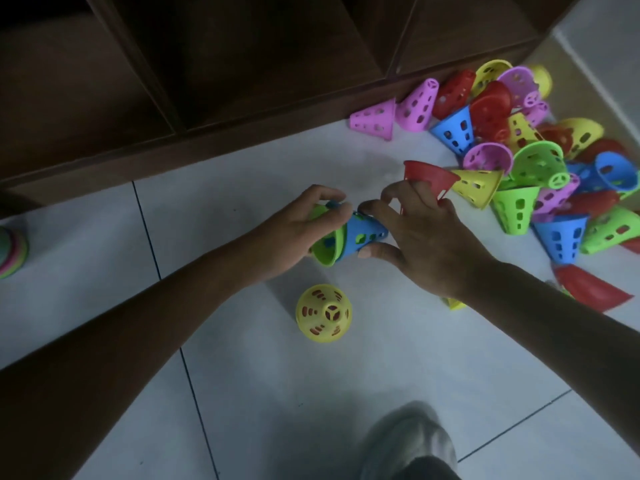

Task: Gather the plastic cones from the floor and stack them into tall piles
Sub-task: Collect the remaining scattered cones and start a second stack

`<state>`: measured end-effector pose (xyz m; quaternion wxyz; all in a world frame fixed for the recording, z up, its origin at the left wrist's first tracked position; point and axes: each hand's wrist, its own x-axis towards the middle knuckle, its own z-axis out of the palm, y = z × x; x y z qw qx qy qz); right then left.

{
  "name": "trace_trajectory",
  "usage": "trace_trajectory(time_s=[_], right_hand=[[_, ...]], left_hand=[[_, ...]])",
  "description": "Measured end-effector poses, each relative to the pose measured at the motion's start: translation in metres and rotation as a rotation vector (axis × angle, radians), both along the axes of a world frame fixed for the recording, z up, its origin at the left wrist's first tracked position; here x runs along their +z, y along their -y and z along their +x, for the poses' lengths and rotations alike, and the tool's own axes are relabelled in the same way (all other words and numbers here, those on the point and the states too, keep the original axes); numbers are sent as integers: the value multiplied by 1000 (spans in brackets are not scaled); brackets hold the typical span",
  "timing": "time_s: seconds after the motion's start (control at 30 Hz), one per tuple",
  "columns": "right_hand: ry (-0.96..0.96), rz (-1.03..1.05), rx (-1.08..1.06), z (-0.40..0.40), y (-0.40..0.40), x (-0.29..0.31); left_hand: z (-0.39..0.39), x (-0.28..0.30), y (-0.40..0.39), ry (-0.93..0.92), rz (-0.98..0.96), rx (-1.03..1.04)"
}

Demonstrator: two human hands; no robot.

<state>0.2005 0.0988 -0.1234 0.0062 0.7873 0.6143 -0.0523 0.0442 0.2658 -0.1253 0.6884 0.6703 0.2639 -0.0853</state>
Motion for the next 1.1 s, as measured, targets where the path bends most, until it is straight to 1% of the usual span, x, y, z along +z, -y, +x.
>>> trace_trajectory(time_s=[0.17, 0.33, 0.4, 0.5, 0.6, 0.7, 0.8, 0.83, 0.87, 0.97, 1.0, 1.03, 1.1], right_hand=[[0, 77, -75, -25, 16, 23], [-38, 153, -157, -48, 37, 37], [-91, 195, -204, -59, 45, 42], [-197, 307, -316, -75, 57, 50], [-331, 435, -455, -91, 68, 56], [-418, 507, -545, -106, 80, 60], [-529, 596, -603, -117, 89, 62], [-590, 628, -623, -119, 91, 64], [-699, 680, -641, -121, 92, 65], [-1241, 906, -750, -127, 94, 77], [-1384, 958, -794, -128, 95, 81], [-1480, 985, -822, -128, 96, 85], [-1591, 1003, -840, -129, 95, 88]], left_hand=[[-3, 21, 8, 41, -14, -50], [-12, 42, 18, 8, 33, -84], [-16, 45, 25, -5, 36, -17], [-23, 45, 31, -23, -37, 140], [-33, 41, 34, -7, -29, 237], [-43, 35, 43, 79, -92, 333], [-56, 26, 55, 190, -57, 391], [-60, 24, 59, 212, -32, 388], [-65, 21, 62, 226, -6, 379], [-76, 9, 71, 240, 86, 313], [-79, 3, 72, 239, 107, 296], [-82, -3, 74, 237, 119, 284], [-87, -14, 75, 235, 160, 259]])
